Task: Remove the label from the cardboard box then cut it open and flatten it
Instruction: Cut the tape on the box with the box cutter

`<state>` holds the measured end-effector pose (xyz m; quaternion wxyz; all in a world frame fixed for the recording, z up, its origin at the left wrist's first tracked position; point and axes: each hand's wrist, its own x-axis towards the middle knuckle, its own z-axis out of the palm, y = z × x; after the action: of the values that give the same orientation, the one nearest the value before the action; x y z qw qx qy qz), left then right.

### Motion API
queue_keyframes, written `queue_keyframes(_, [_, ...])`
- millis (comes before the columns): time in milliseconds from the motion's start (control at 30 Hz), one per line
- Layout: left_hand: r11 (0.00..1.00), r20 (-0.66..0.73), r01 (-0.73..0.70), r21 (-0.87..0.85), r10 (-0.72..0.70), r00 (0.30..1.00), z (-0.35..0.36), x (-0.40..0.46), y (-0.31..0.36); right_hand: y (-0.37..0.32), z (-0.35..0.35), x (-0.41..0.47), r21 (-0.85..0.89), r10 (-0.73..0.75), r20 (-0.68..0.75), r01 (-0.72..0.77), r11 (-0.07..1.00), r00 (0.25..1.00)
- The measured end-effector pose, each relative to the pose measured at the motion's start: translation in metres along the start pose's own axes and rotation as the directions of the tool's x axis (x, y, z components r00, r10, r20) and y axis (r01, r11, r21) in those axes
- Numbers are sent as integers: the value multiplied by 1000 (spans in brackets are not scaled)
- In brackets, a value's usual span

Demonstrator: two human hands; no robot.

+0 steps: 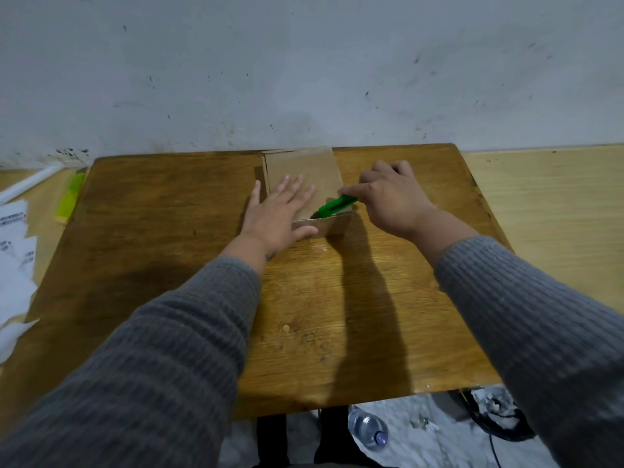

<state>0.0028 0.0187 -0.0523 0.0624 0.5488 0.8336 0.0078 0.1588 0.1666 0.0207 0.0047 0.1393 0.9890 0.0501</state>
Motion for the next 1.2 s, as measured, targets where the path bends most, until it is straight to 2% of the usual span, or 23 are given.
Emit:
queue_keyframes(200, [1000,-25,-6,-16,6,1000,4,1,-3,34,9,-18,33,87,-38,-85,996,996])
queue_keyframes(567, [998,21,45,40,-46,999,-7,6,18,33,20,-22,82,138,-79,-132,988,987])
queue_keyframes(667, [999,29,47,21,-48,998,-5,13,27,33,20,-23,67,129,-74,-124,990,989])
queue_keyframes(967, [999,41,22,-36,-21,999,-5,13,25,56,32,-41,142,241,-63,-231,963,968])
queue_keyframes(1100, [999,7,20,-27,-19,1000,-2,13,24,56,33,-35,293,353,-48,-325,899,934])
queue_keyframes(1167, [1000,-10,16,-23,-16,1000,1,13,24,51,32,-29,460,431,0,-383,801,902])
queue_keyframes(1200, [1000,-22,14,-20,-15,1000,2,13,24,47,31,-25,569,480,42,-416,709,876])
